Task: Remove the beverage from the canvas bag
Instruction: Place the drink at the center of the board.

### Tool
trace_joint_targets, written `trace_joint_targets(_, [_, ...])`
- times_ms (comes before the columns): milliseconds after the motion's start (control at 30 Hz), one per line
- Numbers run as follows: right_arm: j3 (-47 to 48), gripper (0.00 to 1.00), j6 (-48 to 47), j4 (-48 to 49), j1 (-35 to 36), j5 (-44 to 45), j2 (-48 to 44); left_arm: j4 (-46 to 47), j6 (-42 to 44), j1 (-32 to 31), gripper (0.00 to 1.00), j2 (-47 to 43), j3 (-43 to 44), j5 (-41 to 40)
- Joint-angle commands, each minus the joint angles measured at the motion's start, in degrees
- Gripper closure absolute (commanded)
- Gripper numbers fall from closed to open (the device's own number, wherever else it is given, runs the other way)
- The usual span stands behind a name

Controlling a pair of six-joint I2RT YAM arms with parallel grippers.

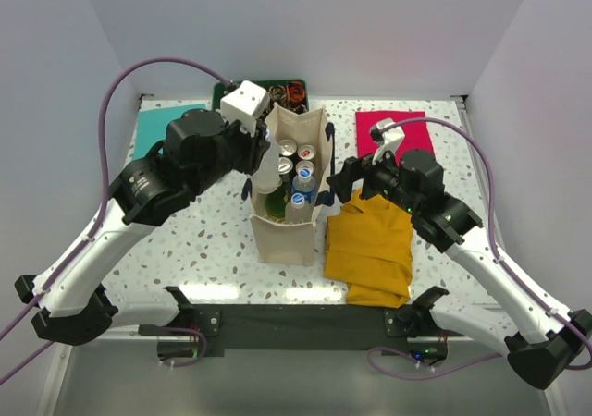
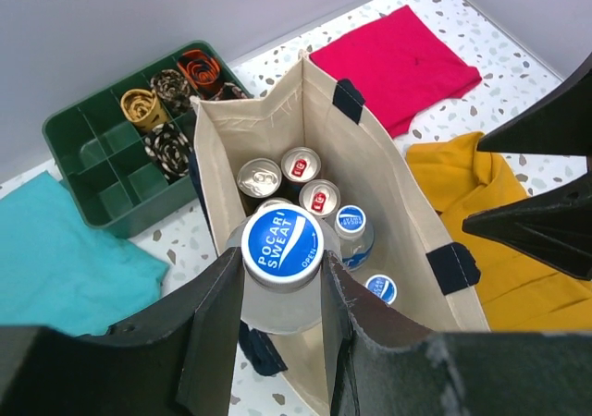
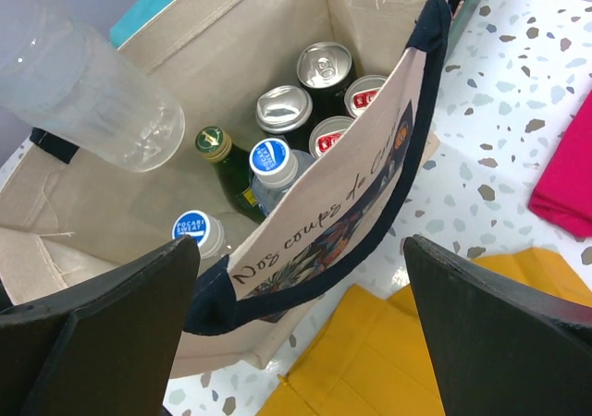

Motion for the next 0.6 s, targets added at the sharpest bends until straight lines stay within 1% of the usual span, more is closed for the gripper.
trace_joint_targets(0, [-0.59, 0.02, -0.75, 2.45, 0.04, 0.24, -1.21, 12.91, 2.55, 0.02, 1.00, -2.76, 5.31, -3.69])
trace_joint_targets(333, [-0.76, 0.02, -0.75, 2.10, 0.13, 0.32, -2.00, 16.60, 4.30, 0.02, 1.00, -5.22, 5.84, -8.08])
trace_joint_targets(500, [-0.85, 0.02, -0.84, 1.92, 0.13, 0.41, -2.53, 18.44, 5.71, 0.01, 1.00, -7.77, 4.44, -14.23])
trace_joint_targets(567, [-0.76, 0.02, -0.84, 1.75, 0.13, 0.32, -2.44, 21.25, 6.06, 0.02, 1.00, -9.61, 1.63, -16.42])
